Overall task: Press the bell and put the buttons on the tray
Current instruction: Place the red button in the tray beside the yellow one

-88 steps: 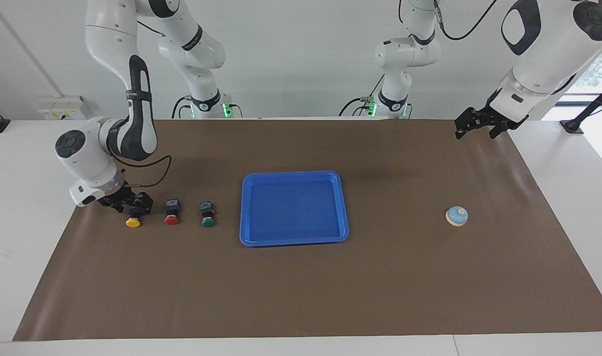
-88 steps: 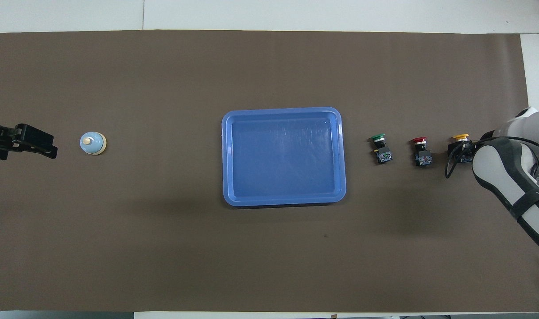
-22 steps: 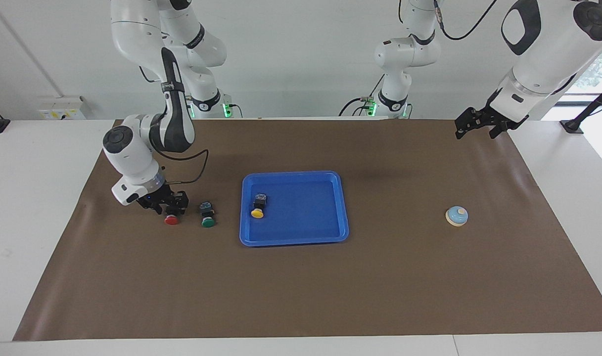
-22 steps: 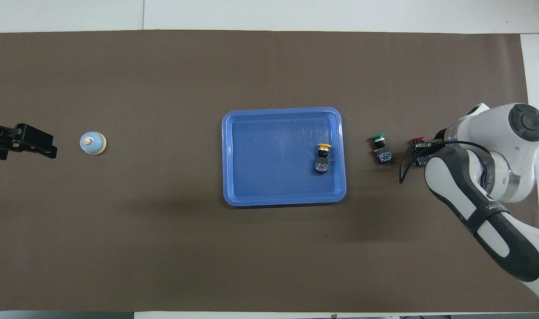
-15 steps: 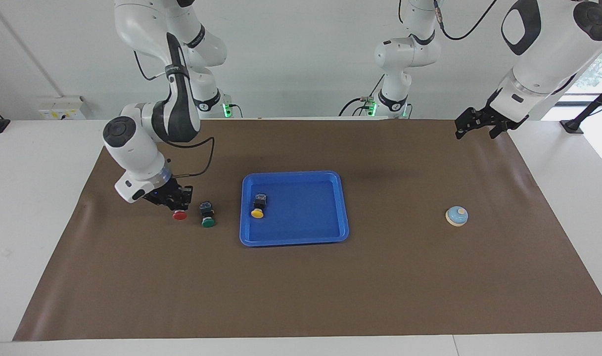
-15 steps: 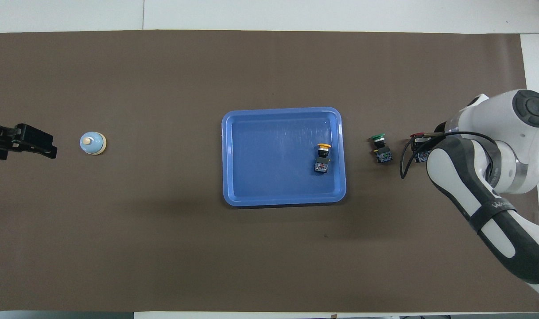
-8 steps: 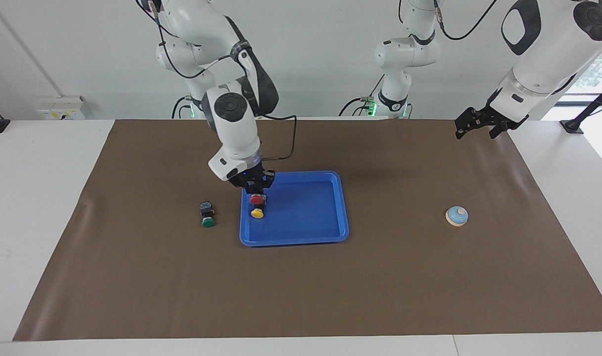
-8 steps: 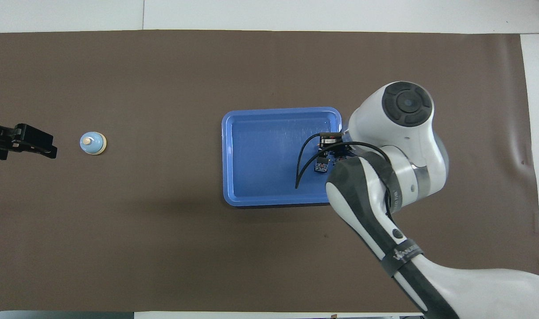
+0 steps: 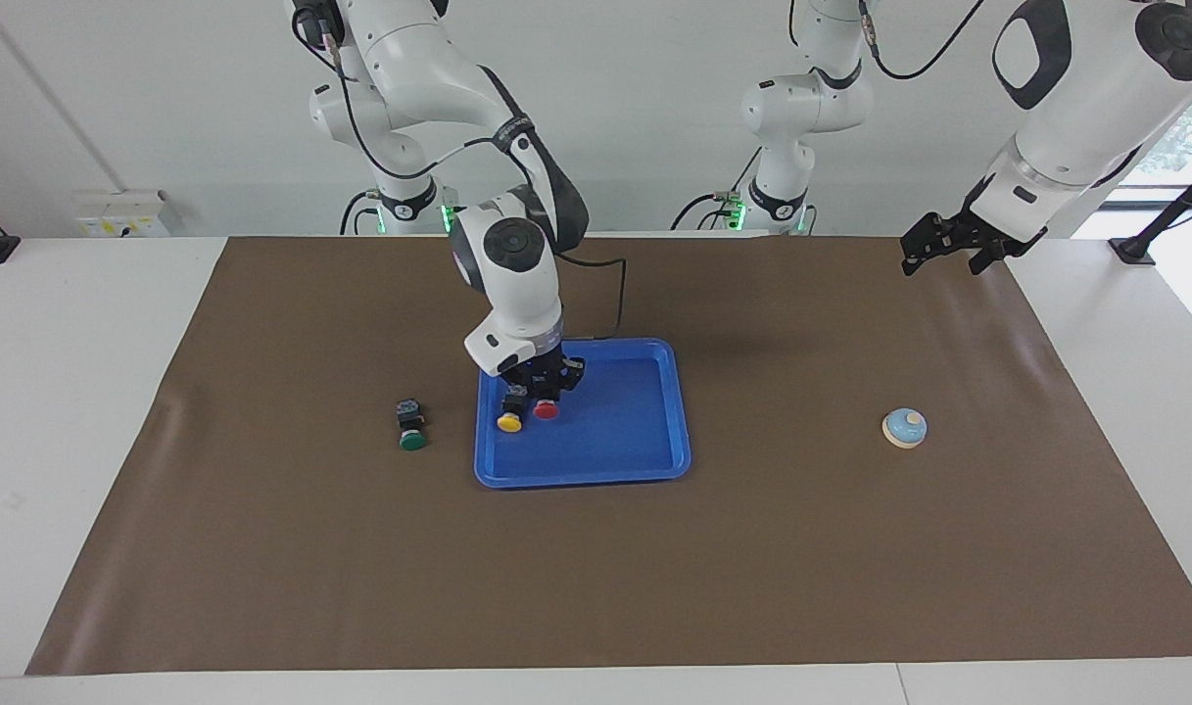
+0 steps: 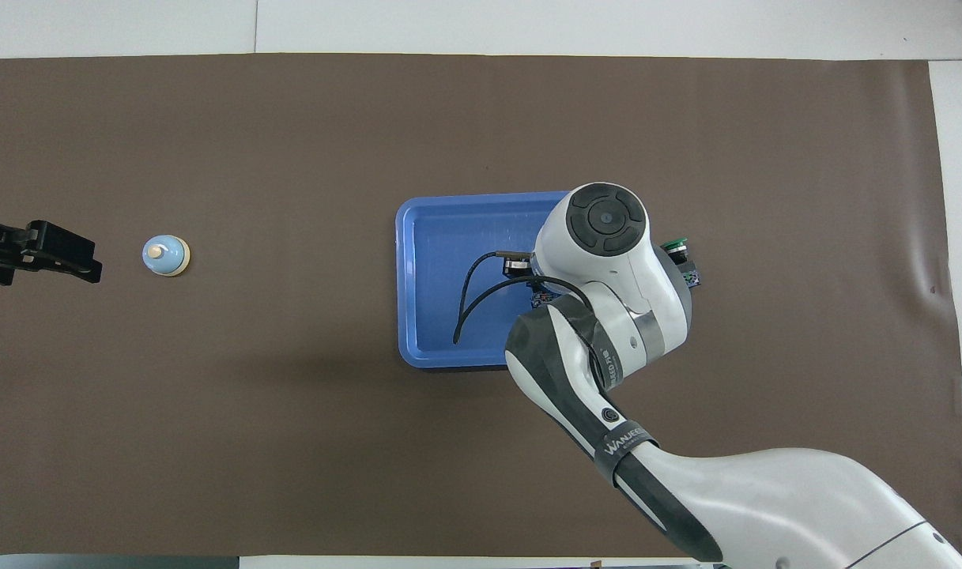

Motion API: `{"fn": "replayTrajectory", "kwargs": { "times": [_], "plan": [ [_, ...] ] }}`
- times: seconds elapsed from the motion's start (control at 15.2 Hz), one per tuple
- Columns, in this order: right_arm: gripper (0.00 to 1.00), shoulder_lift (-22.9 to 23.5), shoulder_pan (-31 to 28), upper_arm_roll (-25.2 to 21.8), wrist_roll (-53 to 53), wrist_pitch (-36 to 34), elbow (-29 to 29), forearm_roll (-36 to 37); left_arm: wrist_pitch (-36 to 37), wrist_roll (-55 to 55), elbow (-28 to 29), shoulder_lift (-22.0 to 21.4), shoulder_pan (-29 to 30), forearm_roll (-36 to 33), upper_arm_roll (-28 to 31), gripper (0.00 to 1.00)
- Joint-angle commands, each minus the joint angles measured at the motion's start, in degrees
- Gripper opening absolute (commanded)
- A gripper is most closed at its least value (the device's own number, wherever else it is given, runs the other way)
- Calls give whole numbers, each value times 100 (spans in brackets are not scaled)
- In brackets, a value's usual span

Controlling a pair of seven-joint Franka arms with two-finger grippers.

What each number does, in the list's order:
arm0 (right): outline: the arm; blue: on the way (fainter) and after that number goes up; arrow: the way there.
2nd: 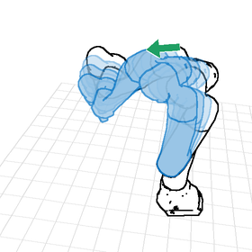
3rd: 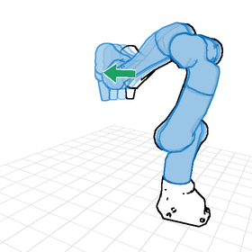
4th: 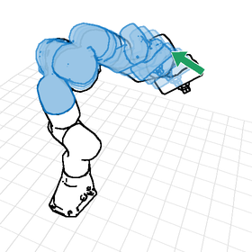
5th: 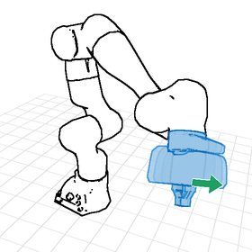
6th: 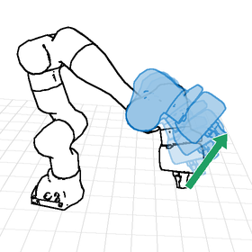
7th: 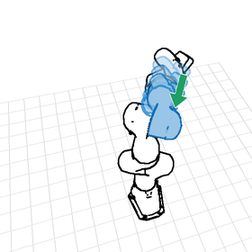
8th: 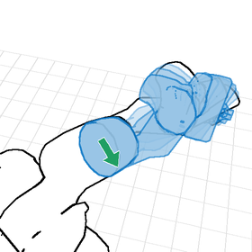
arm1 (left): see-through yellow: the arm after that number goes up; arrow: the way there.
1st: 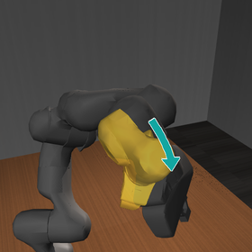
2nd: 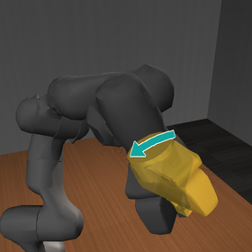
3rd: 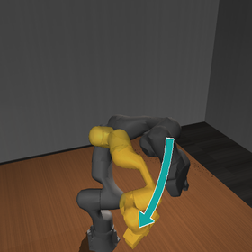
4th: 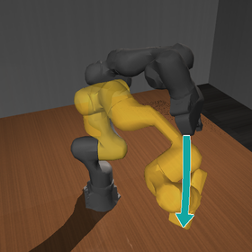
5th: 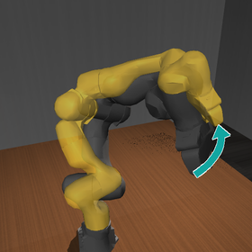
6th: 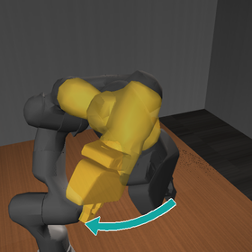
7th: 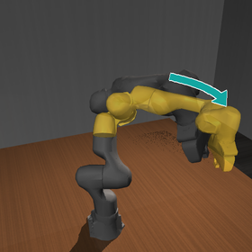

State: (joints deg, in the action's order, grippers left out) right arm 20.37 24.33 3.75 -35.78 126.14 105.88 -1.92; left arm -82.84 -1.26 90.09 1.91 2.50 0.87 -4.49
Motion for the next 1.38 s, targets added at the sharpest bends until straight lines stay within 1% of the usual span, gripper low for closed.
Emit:
{"fn": "replayTrajectory", "kwargs": {
  "times": [0.0, 0.13, 0.26, 0.33, 0.53, 0.66, 0.72, 0.85, 0.99, 1.12, 1.31],
  "plan": [
    [100, -42, 28, -5, -104, 43, 21, -72, 75, 56, -62, -24, -22, -69, 18, 100],
    [100, -50, -7, -14, -96, -141, -58, -72, 75, 65, -62, -24, -22, -69, 18, 100],
    [100, -147, -182, -58, 9, -492, -190, -72, 75, 56, -62, -24, -22, -69, 18, 100],
    [100, -252, -348, -58, 166, -624, -190, -63, 67, 56, -62, -24, -22, -69, 18, 100],
    [100, -525, -1007, -76, 1079, -985, -111, -63, 75, 56, -62, -24, -22, -69, 18, 100],
    [100, -621, -1385, -76, 1607, -951, 142, -28, 75, 56, -62, -24, -22, -69, 18, 100],
    [100, -683, -1552, -76, 2044, -794, 396, -10, 75, 56, -62, -24, -13, -69, 18, 100],
    [100, -823, -1851, -76, 2600, -189, 924, -1, 75, 56, -62, -24, -22, -69, 18, 100],
    [100, -850, -1923, -84, 2795, 234, 1259, -1, 75, 56, -62, -24, -13, -69, 18, 100],
    [100, -859, -1941, -84, 2857, 437, 1453, 7, 67, 56, -62, -24, -13, -69, 18, 100],
    [100, -859, -1958, -76, 3033, 946, 1804, 7, 75, 56, -62, -24, -22, -69, 18, 100]
  ]
}}
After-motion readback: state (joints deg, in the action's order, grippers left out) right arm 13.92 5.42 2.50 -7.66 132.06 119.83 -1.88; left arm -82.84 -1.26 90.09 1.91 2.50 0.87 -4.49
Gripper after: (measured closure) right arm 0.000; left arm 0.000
